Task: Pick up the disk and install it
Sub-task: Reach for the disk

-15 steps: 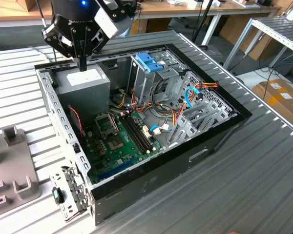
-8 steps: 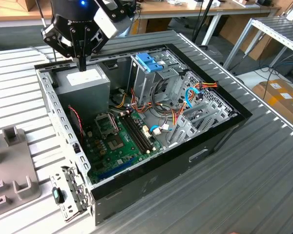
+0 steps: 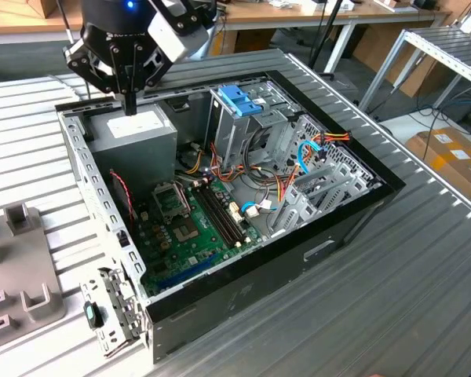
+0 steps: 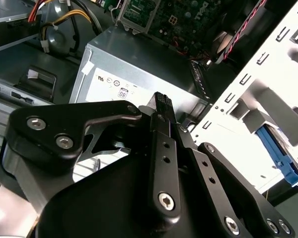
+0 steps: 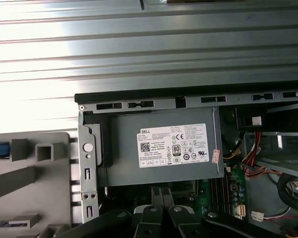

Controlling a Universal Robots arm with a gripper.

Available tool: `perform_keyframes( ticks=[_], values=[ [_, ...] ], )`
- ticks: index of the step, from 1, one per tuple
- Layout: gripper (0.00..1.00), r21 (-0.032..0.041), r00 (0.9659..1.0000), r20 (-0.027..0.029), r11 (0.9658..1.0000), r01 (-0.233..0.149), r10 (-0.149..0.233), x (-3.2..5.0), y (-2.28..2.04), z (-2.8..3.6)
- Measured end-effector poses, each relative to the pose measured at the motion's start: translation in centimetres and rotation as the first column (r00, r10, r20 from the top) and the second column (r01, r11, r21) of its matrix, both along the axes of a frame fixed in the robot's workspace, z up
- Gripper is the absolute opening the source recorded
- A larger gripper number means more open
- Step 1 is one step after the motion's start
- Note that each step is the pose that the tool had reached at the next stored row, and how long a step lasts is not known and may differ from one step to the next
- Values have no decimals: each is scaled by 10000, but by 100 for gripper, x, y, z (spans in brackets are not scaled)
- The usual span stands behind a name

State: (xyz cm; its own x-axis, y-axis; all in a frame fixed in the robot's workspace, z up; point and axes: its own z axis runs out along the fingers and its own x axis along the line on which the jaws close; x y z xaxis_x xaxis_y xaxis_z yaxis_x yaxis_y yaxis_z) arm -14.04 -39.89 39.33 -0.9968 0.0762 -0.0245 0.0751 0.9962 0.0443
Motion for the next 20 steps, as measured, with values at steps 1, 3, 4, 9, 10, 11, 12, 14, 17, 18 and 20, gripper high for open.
perform_keyframes(
  ticks=[1, 3, 4, 9, 10, 11, 12, 14, 17, 18, 20],
  values=[
    [11, 0, 10000, 0, 10000, 1, -1, -7, 0, 0],
    [11, 0, 10000, 0, 10000, 0, 0, -21, 0, 0],
    [11, 0, 10000, 0, 10000, 0, 0, -29, 0, 0],
    [11, 0, 10000, 0, 10000, 0, 0, -43, 0, 0],
    [11, 0, 10000, 0, 10000, 0, 0, -44, 0, 0],
    [11, 0, 10000, 0, 10000, 0, 0, -44, 0, 0],
    [11, 0, 10000, 0, 10000, 0, 0, -44, 0, 0],
    [11, 1, 10000, 0, 10000, 2, -2, -51, 0, 0],
    [11, 0, 10000, 0, 10000, 0, 0, -70, 0, 0],
    [11, 0, 10000, 0, 10000, 1, -1, -77, 0, 0],
    [11, 0, 10000, 0, 10000, 0, 0, -92, 0, 0]
  ],
)
